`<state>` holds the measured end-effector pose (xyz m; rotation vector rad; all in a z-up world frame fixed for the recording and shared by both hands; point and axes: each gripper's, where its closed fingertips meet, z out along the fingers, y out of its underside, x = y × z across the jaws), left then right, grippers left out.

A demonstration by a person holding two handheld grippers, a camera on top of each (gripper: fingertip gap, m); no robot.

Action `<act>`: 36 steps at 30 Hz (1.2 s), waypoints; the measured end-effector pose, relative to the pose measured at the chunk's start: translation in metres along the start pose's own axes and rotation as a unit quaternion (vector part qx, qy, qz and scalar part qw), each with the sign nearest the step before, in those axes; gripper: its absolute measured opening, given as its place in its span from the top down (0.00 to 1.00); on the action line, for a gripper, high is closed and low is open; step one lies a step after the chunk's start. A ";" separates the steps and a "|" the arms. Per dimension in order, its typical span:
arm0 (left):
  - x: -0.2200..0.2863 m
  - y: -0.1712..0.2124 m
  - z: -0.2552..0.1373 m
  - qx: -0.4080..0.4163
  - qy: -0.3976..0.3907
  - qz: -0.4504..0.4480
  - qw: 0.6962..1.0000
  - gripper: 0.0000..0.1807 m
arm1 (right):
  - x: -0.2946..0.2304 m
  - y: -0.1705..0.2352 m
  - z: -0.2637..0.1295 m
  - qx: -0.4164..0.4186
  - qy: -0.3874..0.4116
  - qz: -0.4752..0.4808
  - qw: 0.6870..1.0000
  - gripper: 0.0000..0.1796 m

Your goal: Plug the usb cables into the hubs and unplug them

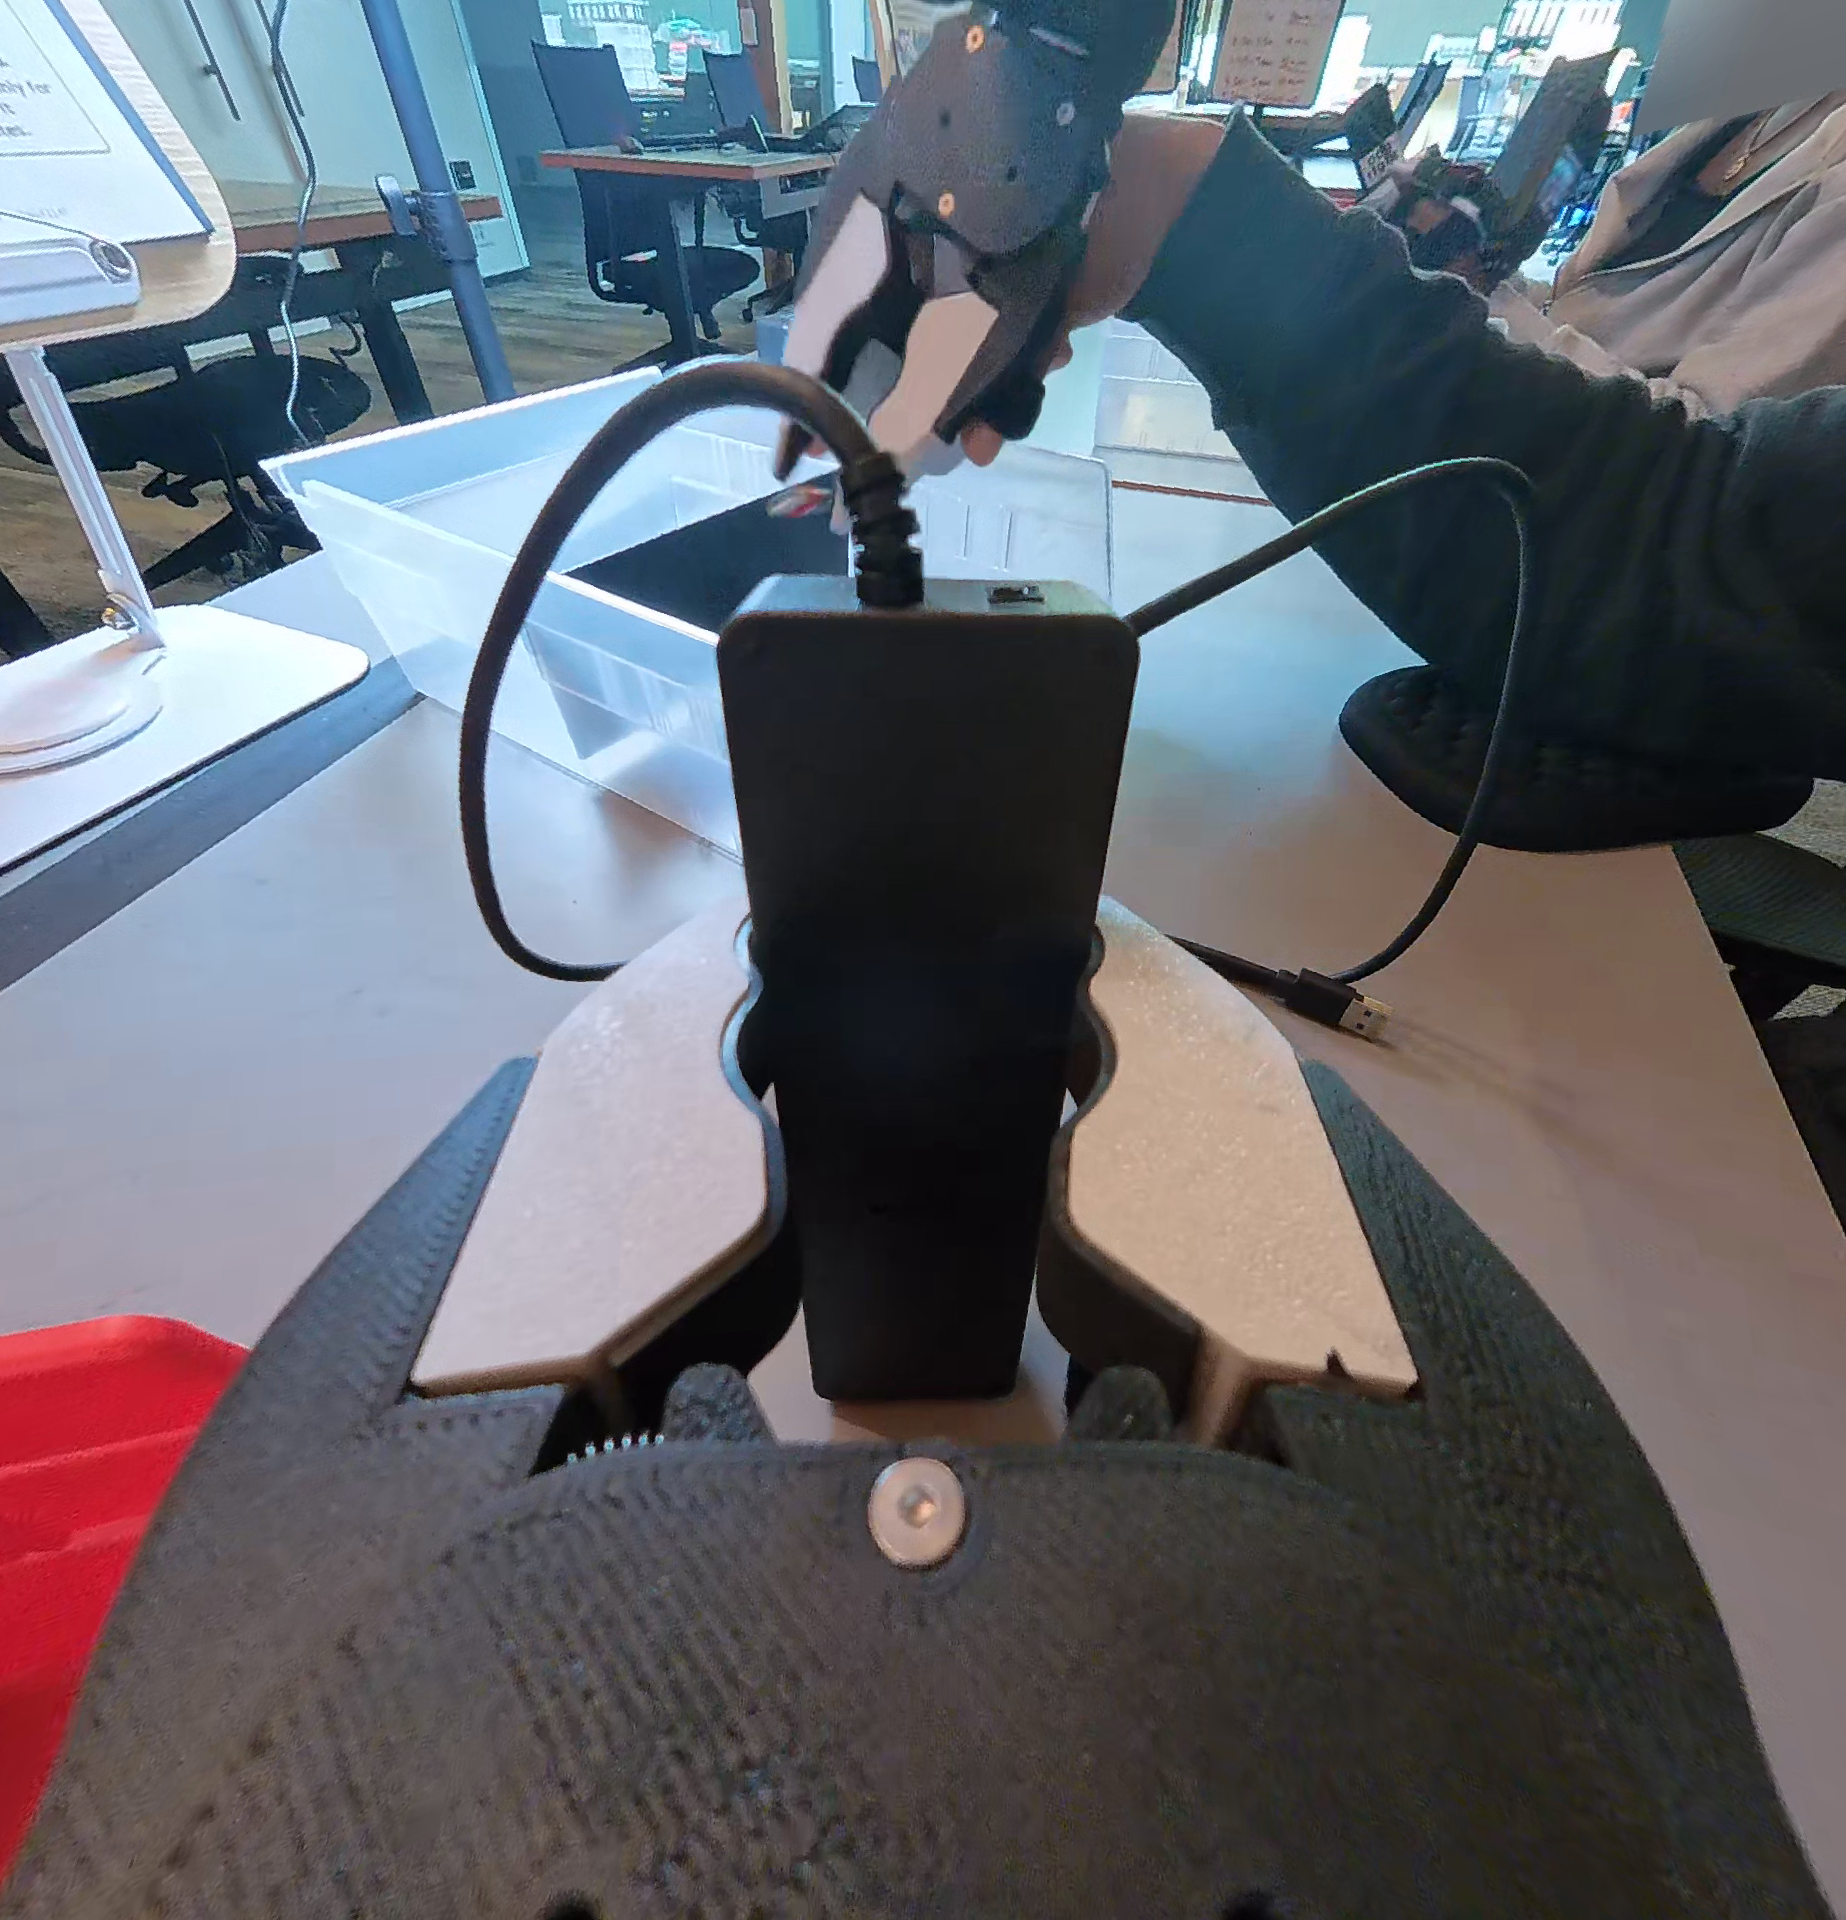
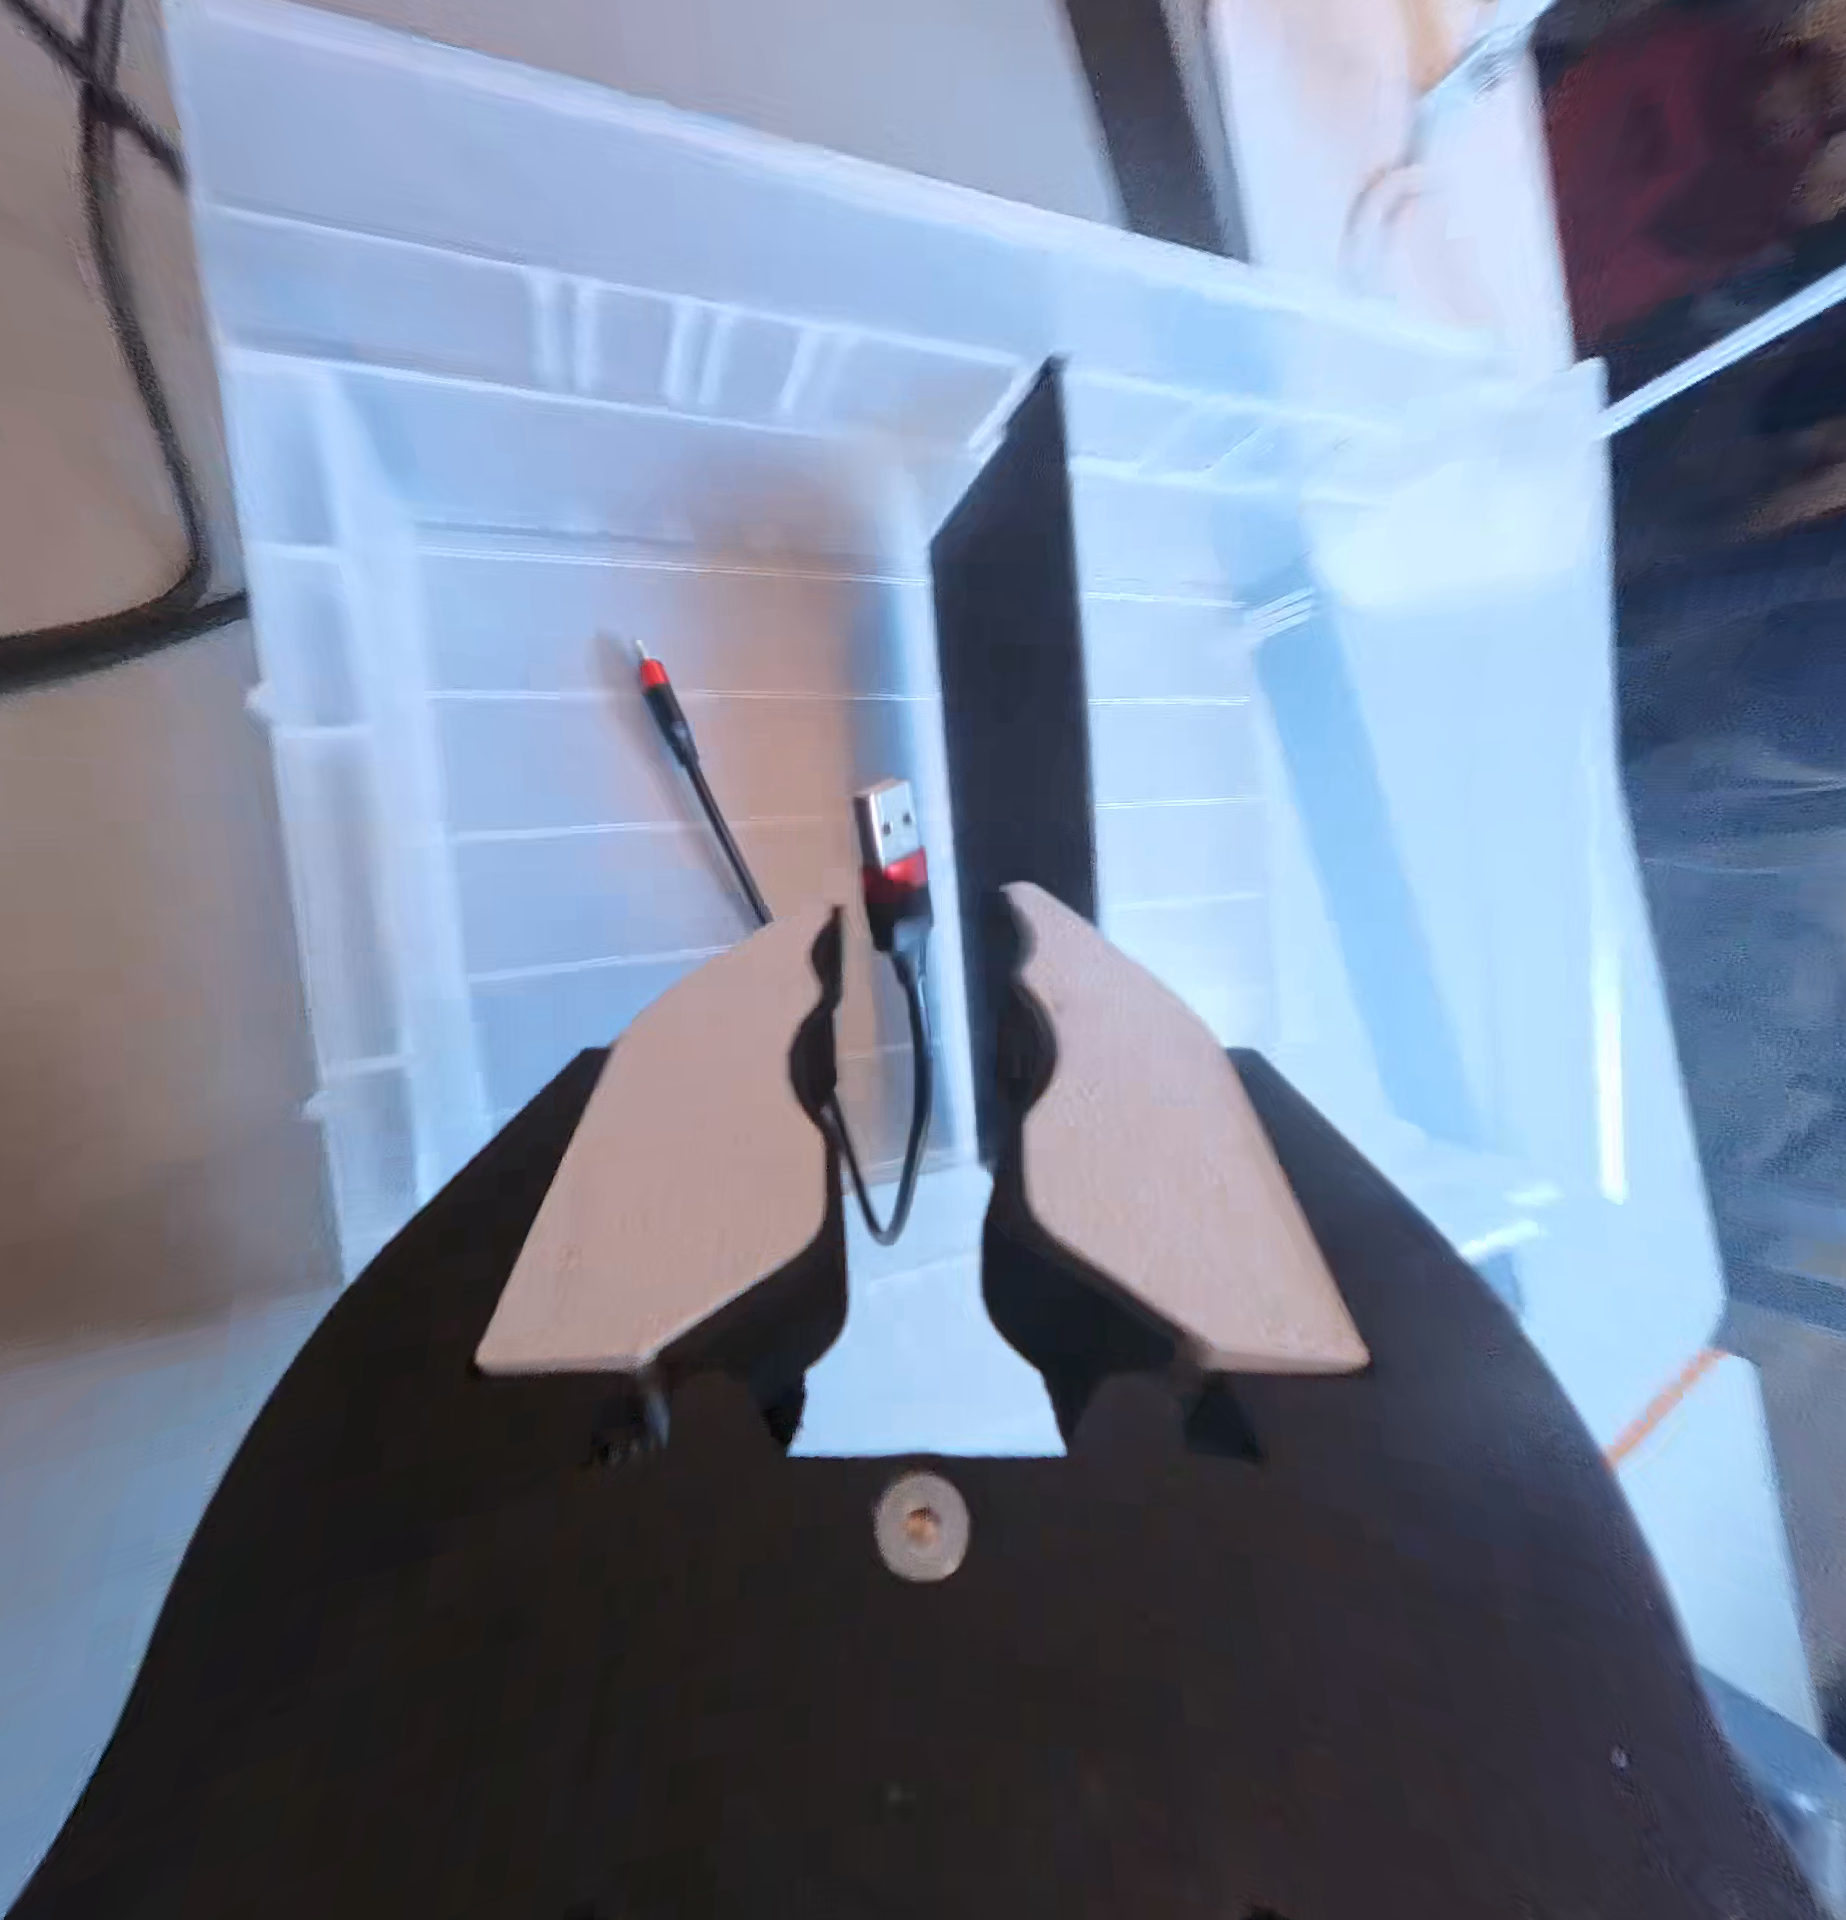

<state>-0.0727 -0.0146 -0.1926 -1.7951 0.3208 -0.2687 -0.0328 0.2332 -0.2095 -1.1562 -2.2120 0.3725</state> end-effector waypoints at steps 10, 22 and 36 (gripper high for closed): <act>0.000 0.000 0.000 0.001 0.000 0.001 1.000 0.70 | 0.004 -0.067 -0.057 0.155 0.060 -0.016 0.986 0.73; 0.044 -0.018 -0.010 0.059 0.162 -0.042 0.984 0.70 | -0.115 -0.136 -0.054 0.221 -0.097 -0.171 0.955 0.64; 0.078 0.001 -0.007 -0.025 0.280 -0.105 0.954 0.70 | -0.170 -0.195 -0.023 0.286 -0.002 -0.303 0.909 0.50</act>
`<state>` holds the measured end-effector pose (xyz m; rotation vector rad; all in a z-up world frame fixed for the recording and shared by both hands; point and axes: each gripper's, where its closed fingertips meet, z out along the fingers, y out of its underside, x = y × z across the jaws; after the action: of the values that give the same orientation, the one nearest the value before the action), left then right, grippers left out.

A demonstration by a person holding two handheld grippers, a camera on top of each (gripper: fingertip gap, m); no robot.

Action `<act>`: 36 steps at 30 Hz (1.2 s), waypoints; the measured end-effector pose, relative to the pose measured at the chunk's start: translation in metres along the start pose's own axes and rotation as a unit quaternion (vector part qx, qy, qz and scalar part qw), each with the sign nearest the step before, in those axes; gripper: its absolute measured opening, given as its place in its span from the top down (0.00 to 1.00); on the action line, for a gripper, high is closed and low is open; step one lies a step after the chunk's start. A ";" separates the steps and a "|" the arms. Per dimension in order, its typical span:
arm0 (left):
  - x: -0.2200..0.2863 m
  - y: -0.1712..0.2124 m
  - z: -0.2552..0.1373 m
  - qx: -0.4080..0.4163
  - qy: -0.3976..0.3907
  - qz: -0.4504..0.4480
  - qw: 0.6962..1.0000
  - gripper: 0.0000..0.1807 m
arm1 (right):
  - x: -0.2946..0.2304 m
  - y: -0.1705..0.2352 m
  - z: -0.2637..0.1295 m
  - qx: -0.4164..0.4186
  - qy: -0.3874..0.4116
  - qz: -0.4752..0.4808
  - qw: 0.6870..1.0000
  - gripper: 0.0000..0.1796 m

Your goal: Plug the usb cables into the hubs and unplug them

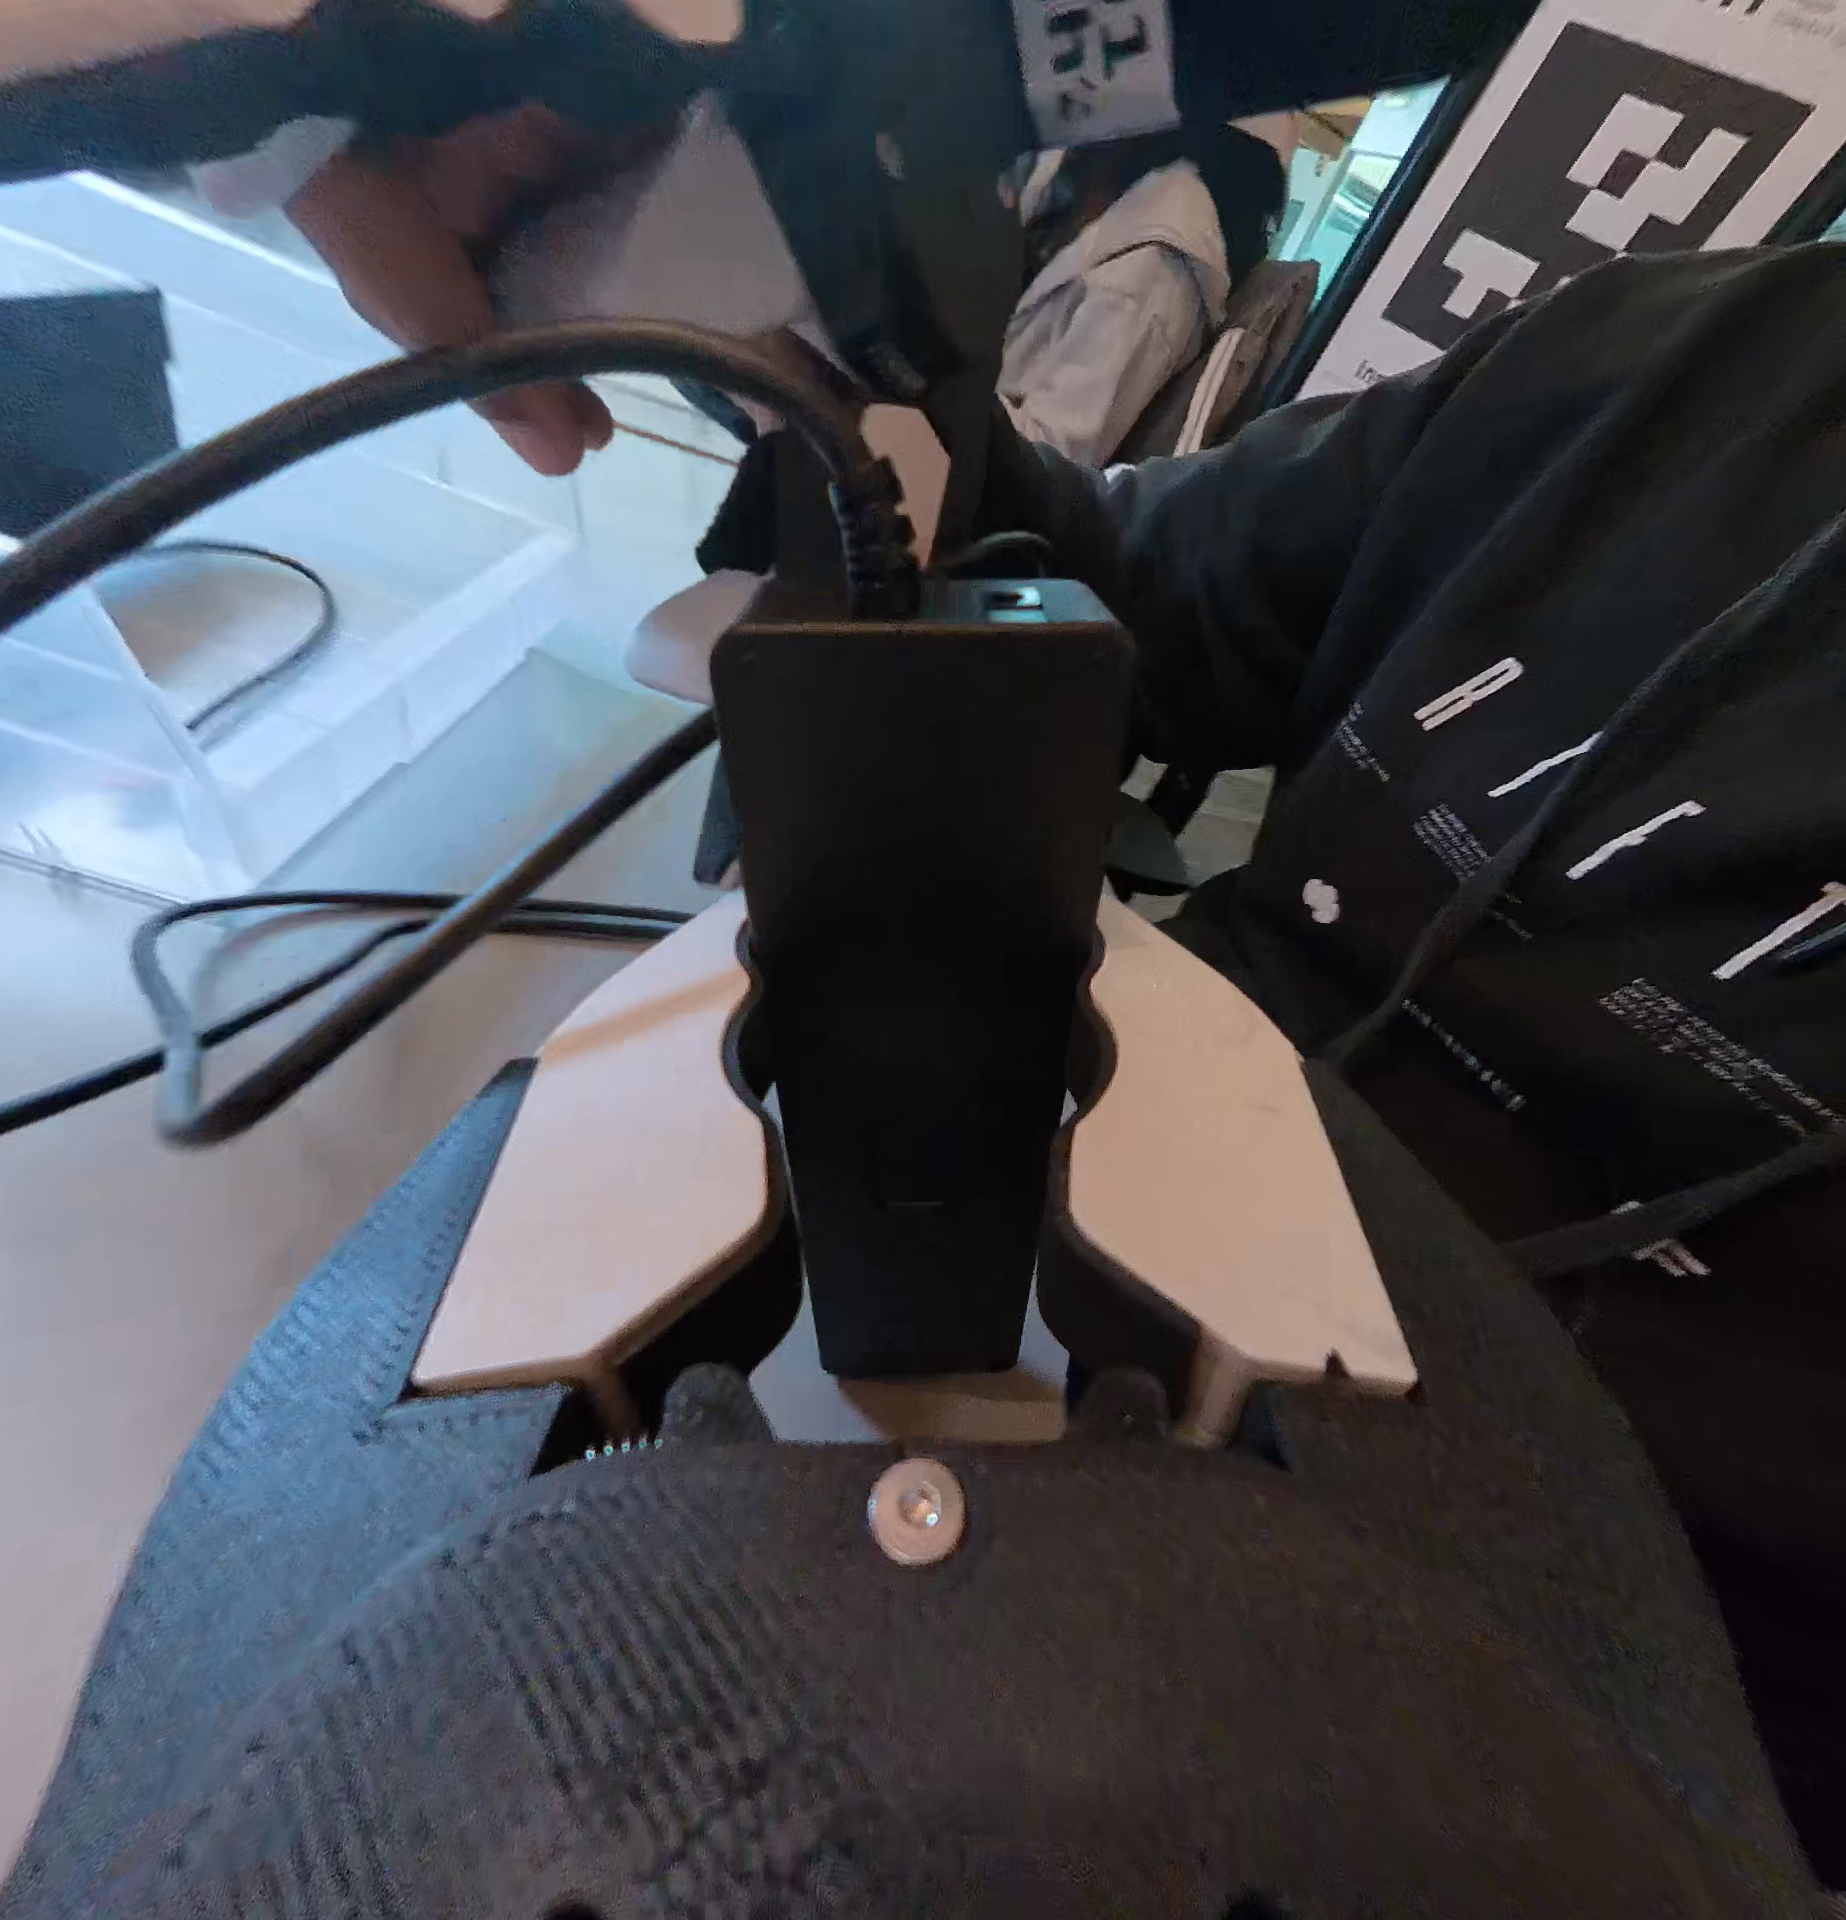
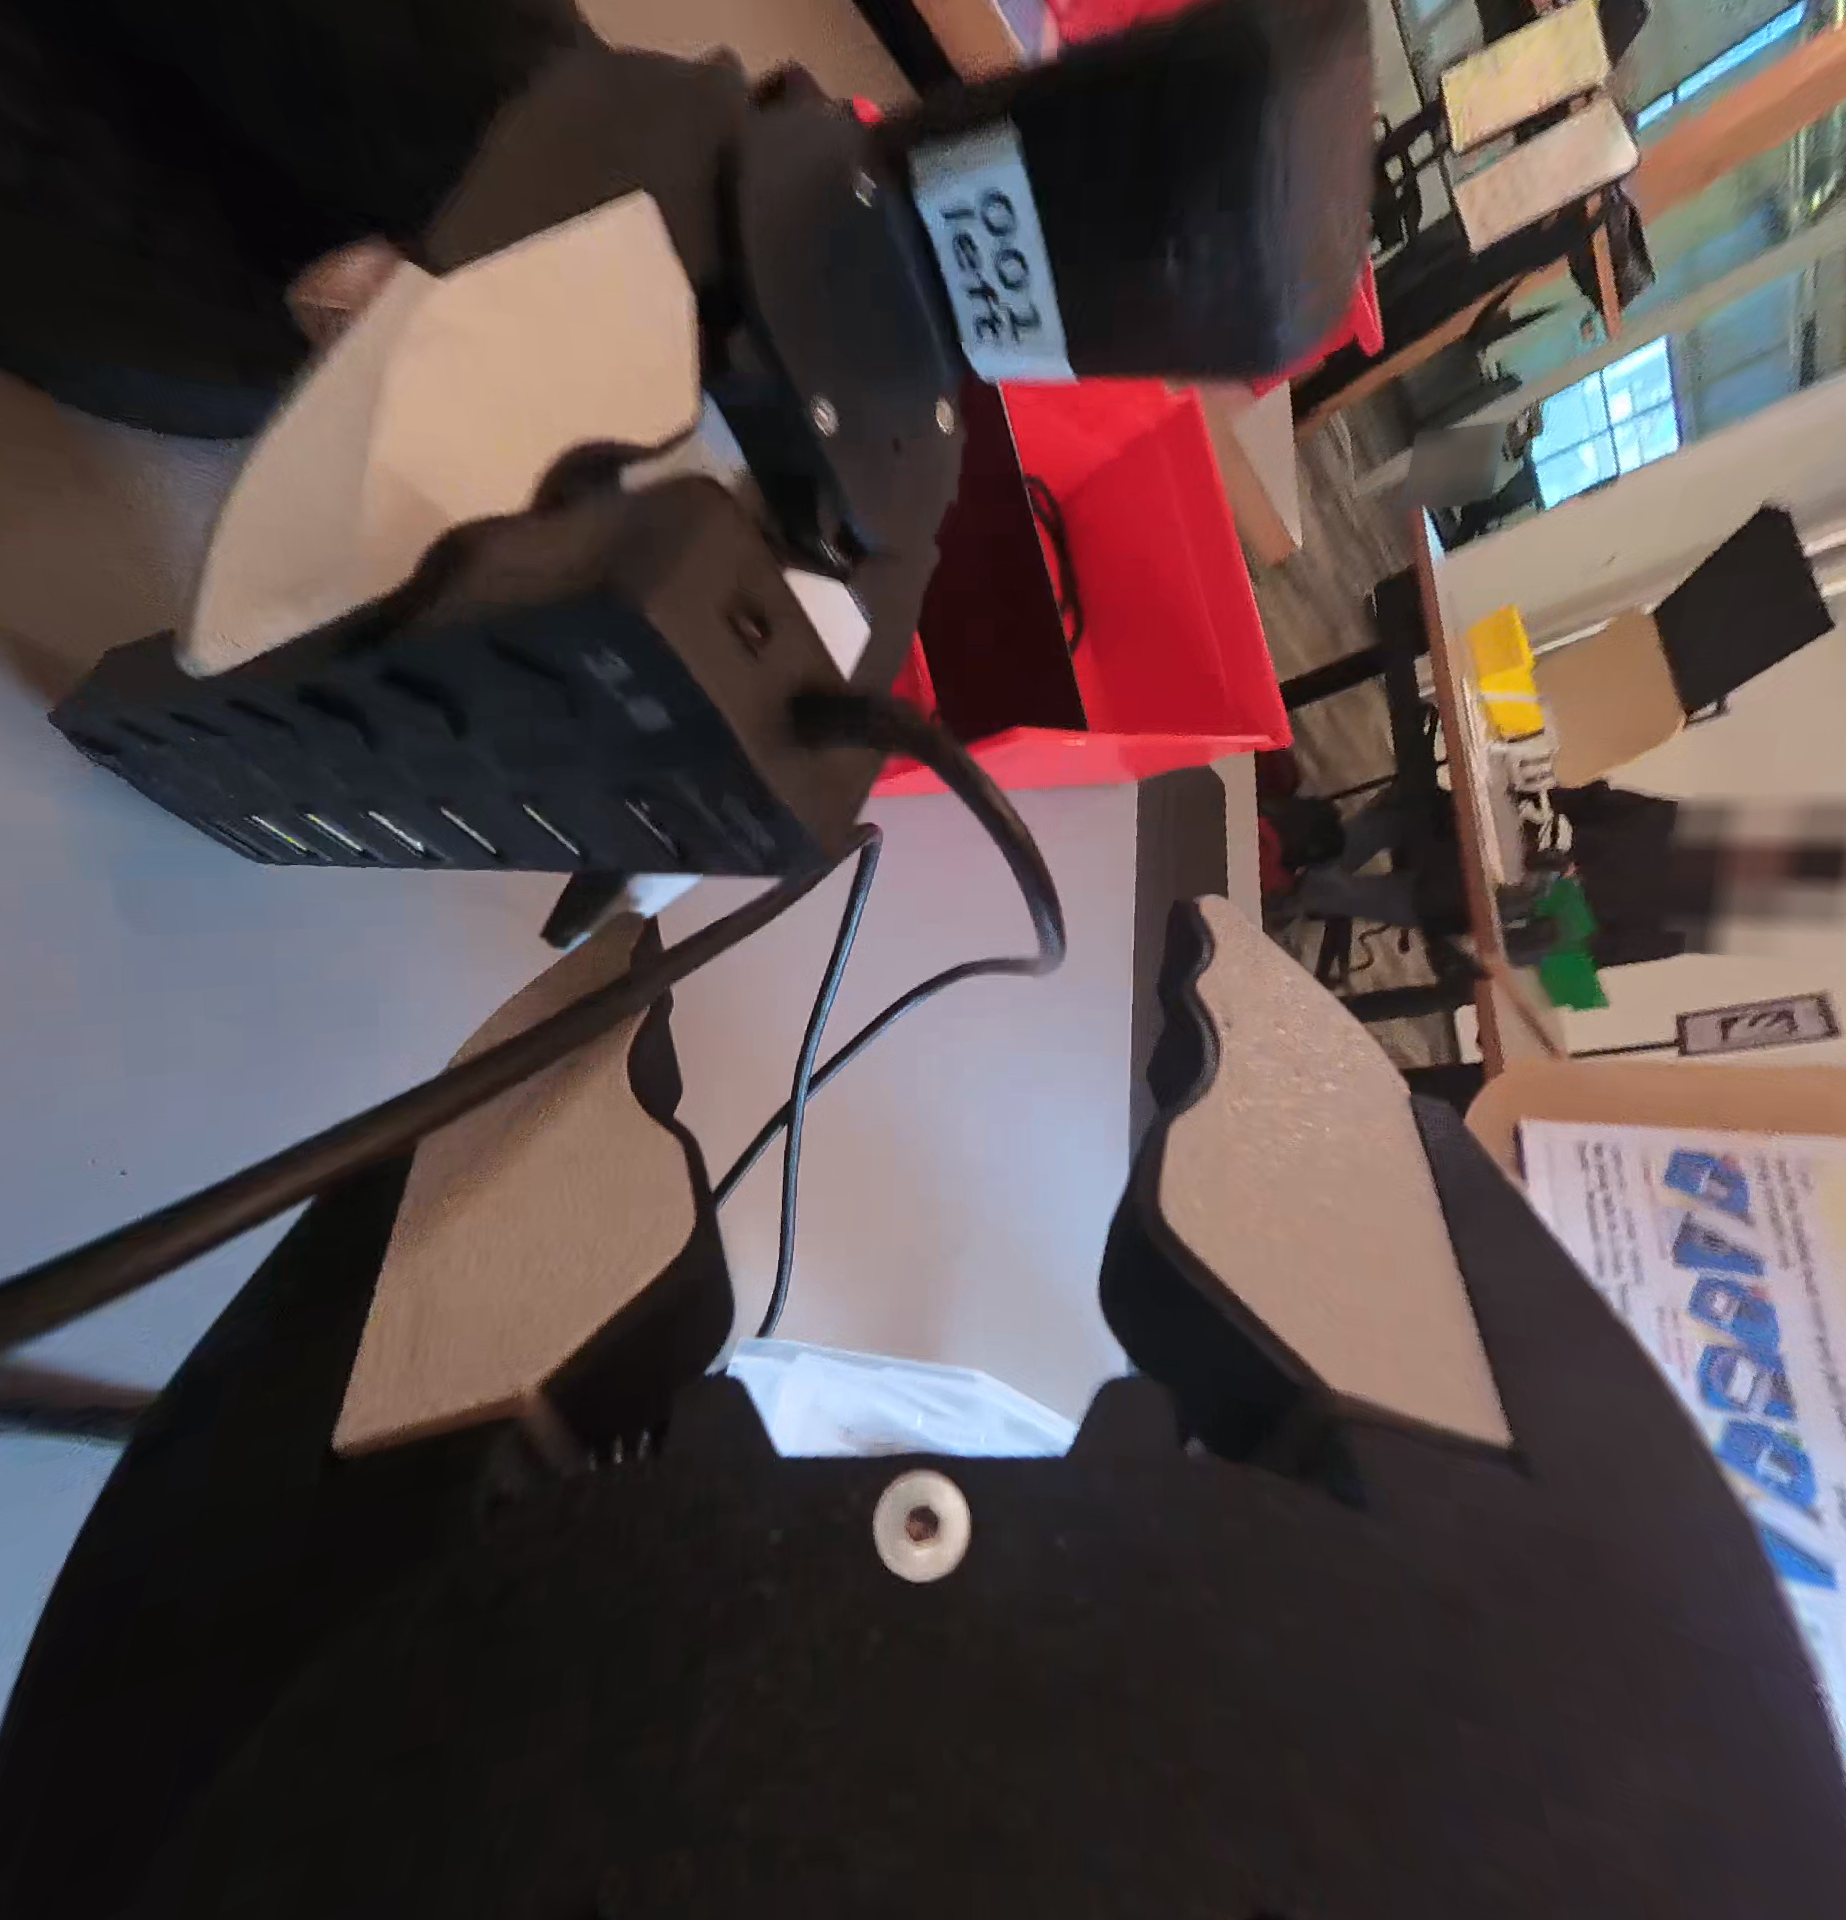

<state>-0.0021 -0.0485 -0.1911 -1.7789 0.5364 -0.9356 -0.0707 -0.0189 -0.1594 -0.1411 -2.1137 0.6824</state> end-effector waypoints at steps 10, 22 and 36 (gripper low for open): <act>0.054 0.029 0.006 -0.113 0.162 -0.079 0.977 0.70 | -0.064 -0.038 -0.012 0.025 -0.144 -0.069 0.987 0.71; 0.029 -0.019 -0.011 0.020 0.073 -0.035 0.997 0.69 | -0.034 -0.038 -0.047 -0.005 -0.217 -0.001 0.976 0.86; -0.039 -0.093 -0.140 0.325 -0.228 0.012 0.918 0.77 | 0.154 0.024 -0.141 -0.187 -0.085 0.114 0.972 0.86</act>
<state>-0.1428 -0.0651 -0.0933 -1.3020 -0.0618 -0.5534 -0.0563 0.1122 0.0039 -0.5575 -2.3995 0.4308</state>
